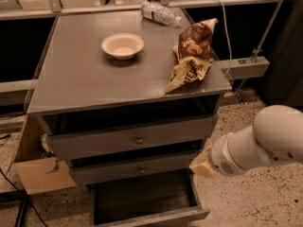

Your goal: Close bottom drawer

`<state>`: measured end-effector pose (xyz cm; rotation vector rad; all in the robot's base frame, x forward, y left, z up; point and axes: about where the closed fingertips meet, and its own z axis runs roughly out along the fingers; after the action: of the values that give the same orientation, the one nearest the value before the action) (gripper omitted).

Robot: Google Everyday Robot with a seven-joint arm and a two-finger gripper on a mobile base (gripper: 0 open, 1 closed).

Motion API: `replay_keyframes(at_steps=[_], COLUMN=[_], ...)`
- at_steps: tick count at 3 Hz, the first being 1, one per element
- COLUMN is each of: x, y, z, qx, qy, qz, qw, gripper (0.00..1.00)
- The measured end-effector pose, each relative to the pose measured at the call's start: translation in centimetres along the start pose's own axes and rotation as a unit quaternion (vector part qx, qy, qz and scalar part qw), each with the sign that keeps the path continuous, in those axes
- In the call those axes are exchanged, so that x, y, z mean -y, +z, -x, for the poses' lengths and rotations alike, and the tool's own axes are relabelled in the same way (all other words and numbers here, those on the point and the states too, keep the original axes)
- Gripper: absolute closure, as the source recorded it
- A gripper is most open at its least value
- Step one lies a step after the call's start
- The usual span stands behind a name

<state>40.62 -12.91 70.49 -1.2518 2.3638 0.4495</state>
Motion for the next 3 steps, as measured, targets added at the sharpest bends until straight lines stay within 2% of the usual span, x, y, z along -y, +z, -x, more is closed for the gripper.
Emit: replay_keyframes(at_steps=[1,2,3], x=[-2.6,-5.0,-7.6], y=[3.1,6.1,9.4], z=[-6.8,-12.2,-15.6], qx=[0.000,0.021,0.050], qy=[0.054,0.075,0.060], qz=[0.024,0.031,0.061], qw=[0.9982,0.9965,0.9951], gripper=[1.00,1.00,1.00])
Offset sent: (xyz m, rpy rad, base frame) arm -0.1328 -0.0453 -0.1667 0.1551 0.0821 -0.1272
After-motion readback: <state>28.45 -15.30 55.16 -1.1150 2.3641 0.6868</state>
